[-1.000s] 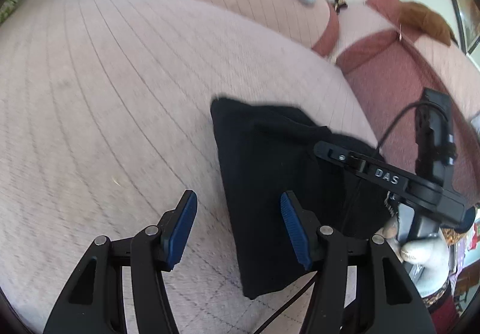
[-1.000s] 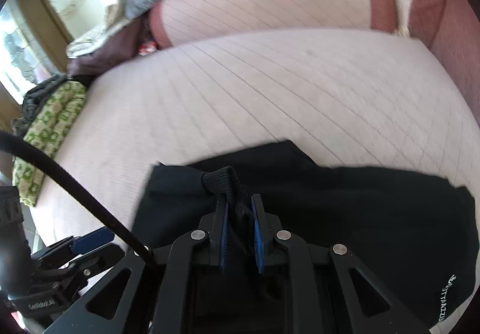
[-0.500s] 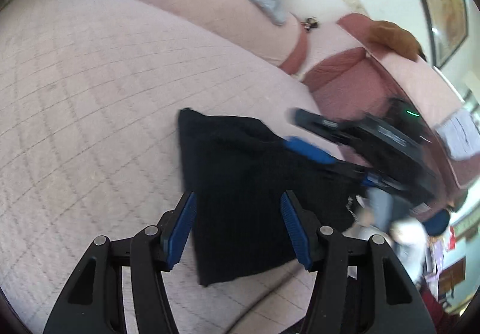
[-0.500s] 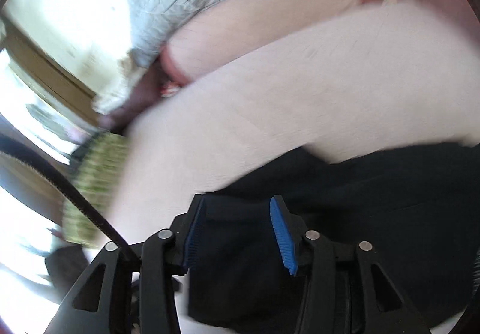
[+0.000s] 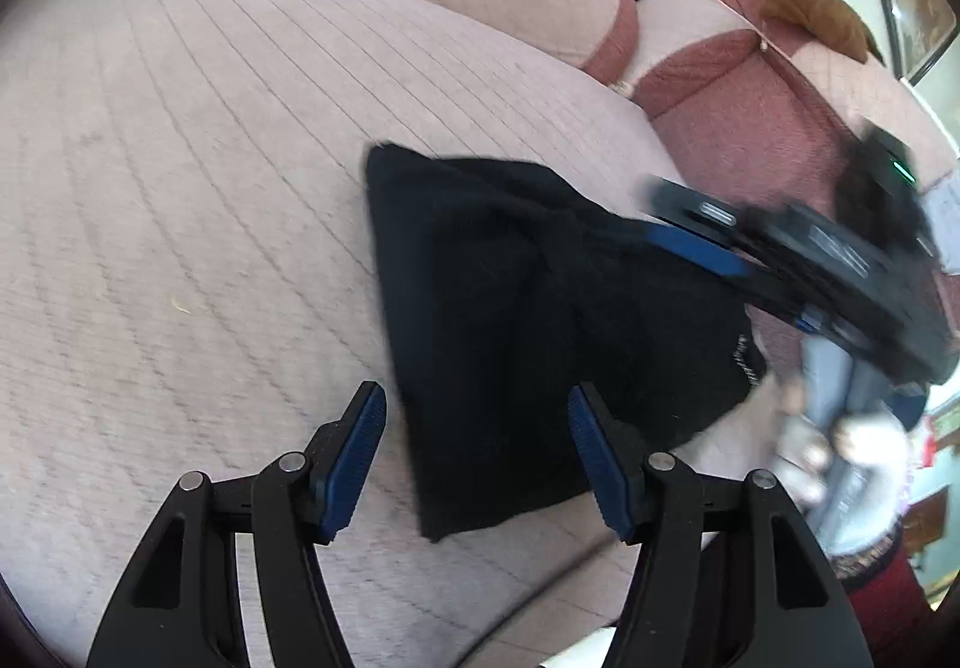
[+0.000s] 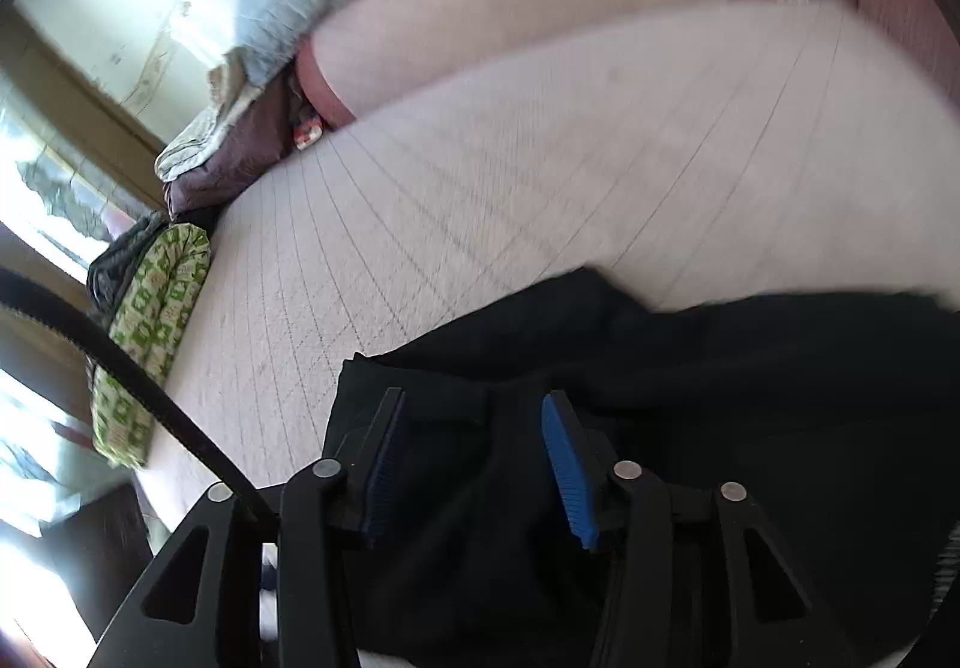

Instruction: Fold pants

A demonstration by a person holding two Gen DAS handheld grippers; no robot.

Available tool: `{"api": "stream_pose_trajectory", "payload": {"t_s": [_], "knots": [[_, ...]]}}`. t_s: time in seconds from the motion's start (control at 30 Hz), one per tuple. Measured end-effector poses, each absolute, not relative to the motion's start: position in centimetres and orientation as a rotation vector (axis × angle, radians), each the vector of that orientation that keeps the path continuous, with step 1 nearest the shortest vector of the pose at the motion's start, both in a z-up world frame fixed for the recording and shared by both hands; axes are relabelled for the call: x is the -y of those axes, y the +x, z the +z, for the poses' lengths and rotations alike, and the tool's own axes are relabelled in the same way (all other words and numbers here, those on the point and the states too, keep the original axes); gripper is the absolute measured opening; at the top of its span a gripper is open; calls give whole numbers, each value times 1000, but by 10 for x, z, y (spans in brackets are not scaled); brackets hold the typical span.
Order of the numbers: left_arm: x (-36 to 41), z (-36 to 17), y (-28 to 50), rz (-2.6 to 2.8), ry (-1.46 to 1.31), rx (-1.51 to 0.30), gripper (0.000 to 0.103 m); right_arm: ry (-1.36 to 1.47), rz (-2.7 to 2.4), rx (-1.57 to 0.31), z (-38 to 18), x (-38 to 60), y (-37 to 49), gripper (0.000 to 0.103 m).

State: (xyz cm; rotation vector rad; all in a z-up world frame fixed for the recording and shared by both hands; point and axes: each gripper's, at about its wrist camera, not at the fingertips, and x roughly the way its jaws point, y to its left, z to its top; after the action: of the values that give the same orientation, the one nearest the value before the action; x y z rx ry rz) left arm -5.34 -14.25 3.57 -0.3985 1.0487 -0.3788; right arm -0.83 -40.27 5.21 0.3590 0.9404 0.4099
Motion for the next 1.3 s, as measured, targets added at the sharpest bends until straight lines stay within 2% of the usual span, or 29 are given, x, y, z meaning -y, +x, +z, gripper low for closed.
{"api": "stream_pose_trajectory", "payload": {"t_s": [0.07, 0.23, 0.47, 0.67, 0.73, 0.97, 1.13, 1.3], "knots": [[142, 42, -56, -330, -348, -1022, 62, 329, 354, -890, 62, 418, -28, 64], [144, 51, -66, -270, -279, -971, 63, 322, 177, -807, 61, 475, -75, 66], [170, 43, -71, -191, -115, -993, 63, 486, -26, -715, 43, 566, -116, 66], [202, 74, -72, -212, -46, -990, 63, 686, -43, -684, 32, 612, -133, 67], [223, 88, -60, -281, -39, -989, 66, 708, -39, -689, 30, 617, -135, 68], [343, 115, 18, -566, 73, -1012, 67, 773, -2, -753, 4, 626, -146, 70], [431, 94, 76, -696, 105, -1144, 67, 801, 36, -779, -9, 627, -147, 70], [497, 57, 101, -754, 178, -1264, 67, 794, 63, -782, -15, 619, -129, 70]]}}
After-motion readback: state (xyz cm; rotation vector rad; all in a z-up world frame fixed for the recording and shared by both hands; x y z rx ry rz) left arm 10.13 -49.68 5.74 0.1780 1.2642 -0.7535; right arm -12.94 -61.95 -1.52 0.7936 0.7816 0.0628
